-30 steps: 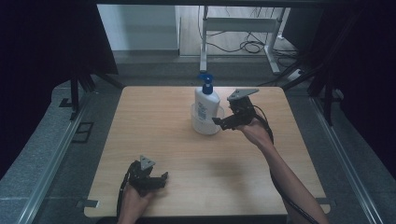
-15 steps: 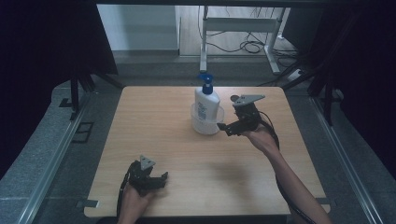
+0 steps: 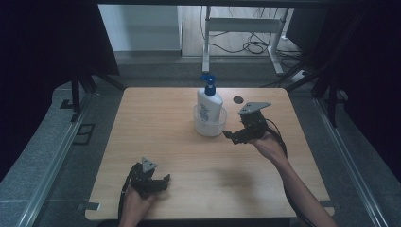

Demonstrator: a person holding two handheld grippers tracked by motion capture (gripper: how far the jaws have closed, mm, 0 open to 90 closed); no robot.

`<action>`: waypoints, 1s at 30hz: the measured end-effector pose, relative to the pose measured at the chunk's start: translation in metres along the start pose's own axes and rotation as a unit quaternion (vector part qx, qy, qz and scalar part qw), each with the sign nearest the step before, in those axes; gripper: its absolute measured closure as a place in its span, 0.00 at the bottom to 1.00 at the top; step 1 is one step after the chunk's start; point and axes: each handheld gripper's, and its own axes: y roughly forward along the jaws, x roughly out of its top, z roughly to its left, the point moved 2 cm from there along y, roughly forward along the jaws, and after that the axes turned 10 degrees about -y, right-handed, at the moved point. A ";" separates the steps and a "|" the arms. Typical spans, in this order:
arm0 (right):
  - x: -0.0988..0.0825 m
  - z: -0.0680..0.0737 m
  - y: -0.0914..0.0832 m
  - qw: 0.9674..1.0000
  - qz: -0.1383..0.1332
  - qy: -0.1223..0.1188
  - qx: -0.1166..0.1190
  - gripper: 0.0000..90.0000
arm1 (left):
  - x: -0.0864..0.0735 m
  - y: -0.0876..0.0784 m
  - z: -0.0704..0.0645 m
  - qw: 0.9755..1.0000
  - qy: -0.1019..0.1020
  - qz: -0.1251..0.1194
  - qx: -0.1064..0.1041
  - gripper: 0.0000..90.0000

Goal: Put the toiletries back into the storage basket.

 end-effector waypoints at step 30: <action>-0.047 0.014 -0.028 1.000 0.021 0.006 -0.007 0.00 | 0.000 0.001 -0.001 1.000 -0.004 -0.004 0.000 0.12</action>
